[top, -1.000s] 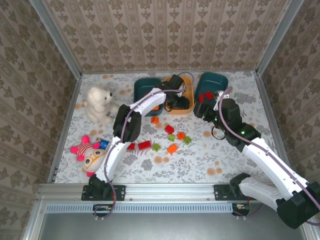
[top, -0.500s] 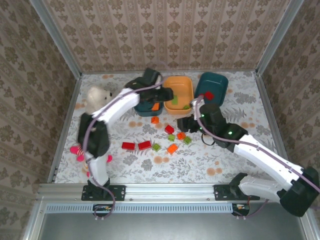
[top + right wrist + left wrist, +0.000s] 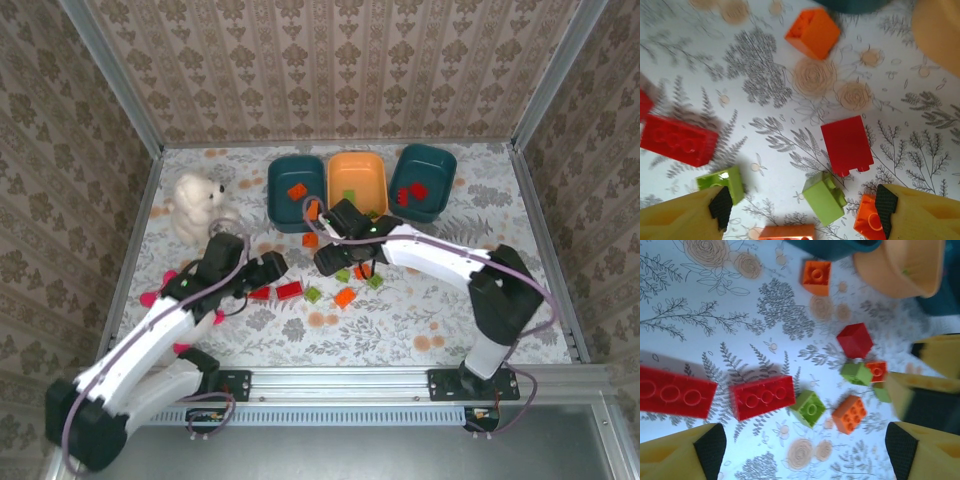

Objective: Sort the legos into containers by color

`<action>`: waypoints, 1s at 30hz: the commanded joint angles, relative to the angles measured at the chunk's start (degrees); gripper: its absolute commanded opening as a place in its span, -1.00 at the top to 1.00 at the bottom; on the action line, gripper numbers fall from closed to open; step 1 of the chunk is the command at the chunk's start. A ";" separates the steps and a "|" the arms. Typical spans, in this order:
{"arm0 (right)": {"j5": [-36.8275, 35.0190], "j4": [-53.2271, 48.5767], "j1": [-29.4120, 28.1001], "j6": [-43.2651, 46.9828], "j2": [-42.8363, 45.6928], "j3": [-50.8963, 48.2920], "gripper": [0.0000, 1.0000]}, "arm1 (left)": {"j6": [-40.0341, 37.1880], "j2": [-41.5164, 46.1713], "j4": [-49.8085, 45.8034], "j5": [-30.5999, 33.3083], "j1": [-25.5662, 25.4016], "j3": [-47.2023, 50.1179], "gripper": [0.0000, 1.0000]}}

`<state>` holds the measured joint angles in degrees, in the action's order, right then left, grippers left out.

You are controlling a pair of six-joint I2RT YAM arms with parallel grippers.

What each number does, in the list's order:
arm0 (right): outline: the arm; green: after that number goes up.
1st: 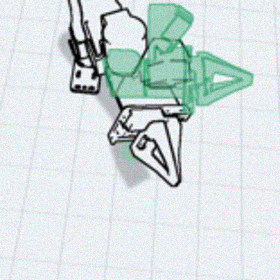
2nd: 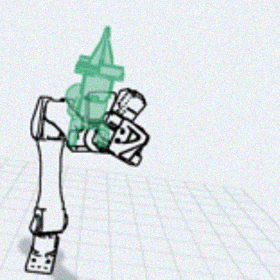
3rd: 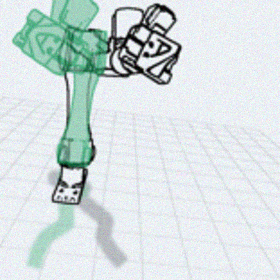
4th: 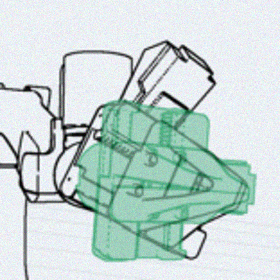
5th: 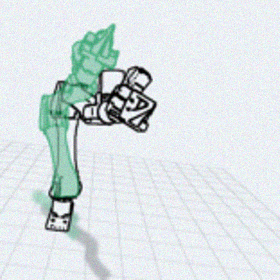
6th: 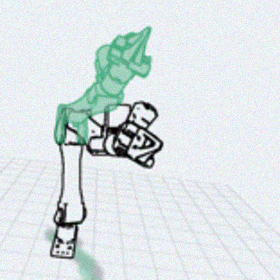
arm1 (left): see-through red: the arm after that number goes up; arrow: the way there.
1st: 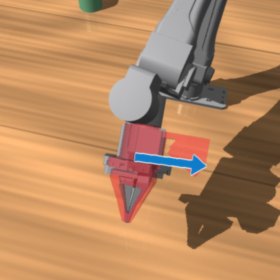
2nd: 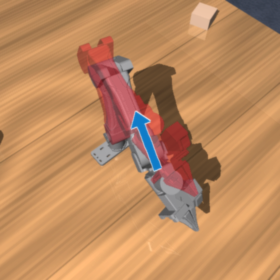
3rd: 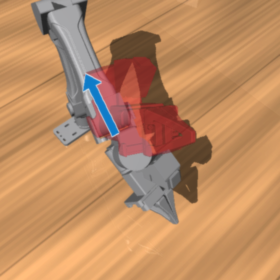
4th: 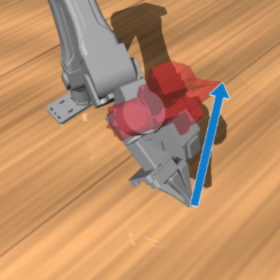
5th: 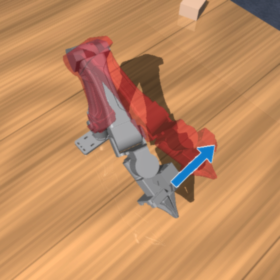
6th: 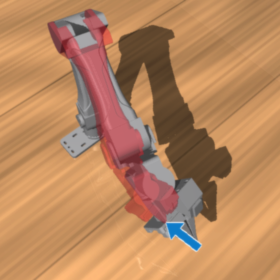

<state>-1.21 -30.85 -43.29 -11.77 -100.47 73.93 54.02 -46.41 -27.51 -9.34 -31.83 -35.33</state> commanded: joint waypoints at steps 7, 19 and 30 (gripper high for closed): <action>-6.72 -8.78 0.80 3.52 -10.27 8.18 -0.65 | 10.54 18.46 2.66 0.88 0.41 9.41 -0.78; -7.03 -9.01 2.23 6.76 -17.96 12.50 -0.34 | 9.26 17.37 2.68 0.62 0.46 7.63 -0.78; -6.34 -8.72 2.91 6.53 -15.54 13.37 0.39 | 8.10 14.90 5.21 -0.27 0.37 7.04 -0.78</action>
<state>-7.53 -38.00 -40.75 -5.61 -118.10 85.89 63.02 -30.79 -24.40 -9.02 -31.77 -26.35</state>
